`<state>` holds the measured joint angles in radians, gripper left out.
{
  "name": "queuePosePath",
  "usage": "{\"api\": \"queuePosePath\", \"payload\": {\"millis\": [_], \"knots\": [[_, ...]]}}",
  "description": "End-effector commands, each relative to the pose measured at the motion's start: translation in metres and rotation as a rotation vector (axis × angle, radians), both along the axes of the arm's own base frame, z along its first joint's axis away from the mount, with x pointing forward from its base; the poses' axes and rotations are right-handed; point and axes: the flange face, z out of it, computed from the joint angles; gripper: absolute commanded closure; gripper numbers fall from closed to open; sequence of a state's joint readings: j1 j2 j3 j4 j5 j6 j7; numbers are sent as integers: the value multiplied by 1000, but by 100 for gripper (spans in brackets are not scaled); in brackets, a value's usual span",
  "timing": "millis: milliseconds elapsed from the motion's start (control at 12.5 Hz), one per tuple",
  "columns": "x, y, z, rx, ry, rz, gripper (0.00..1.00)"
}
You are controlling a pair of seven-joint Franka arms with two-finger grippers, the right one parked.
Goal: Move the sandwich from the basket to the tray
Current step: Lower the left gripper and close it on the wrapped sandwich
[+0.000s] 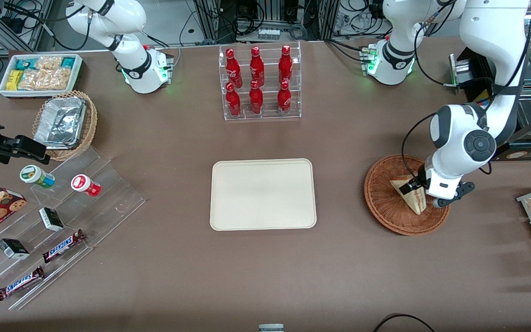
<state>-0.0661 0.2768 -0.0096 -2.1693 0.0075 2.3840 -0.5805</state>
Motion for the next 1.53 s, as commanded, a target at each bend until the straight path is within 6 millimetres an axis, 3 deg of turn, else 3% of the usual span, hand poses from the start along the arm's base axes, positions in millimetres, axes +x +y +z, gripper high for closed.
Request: {"api": "queuePosePath", "payload": {"millis": [0, 161, 562, 642, 883, 1044, 1285, 1445], "knots": [[0, -13, -11, 6, 3, 11, 69], [-2, -17, -14, 9, 10, -2, 100], [0, -17, -5, 58, 45, -69, 100], [3, -17, 1, 76, 66, -83, 100], [9, -43, 33, 97, 95, -130, 100], [14, -66, 59, 108, 115, -164, 100], [10, -120, 81, 117, 123, -250, 100], [1, -175, 84, 90, 107, -325, 100]]}}
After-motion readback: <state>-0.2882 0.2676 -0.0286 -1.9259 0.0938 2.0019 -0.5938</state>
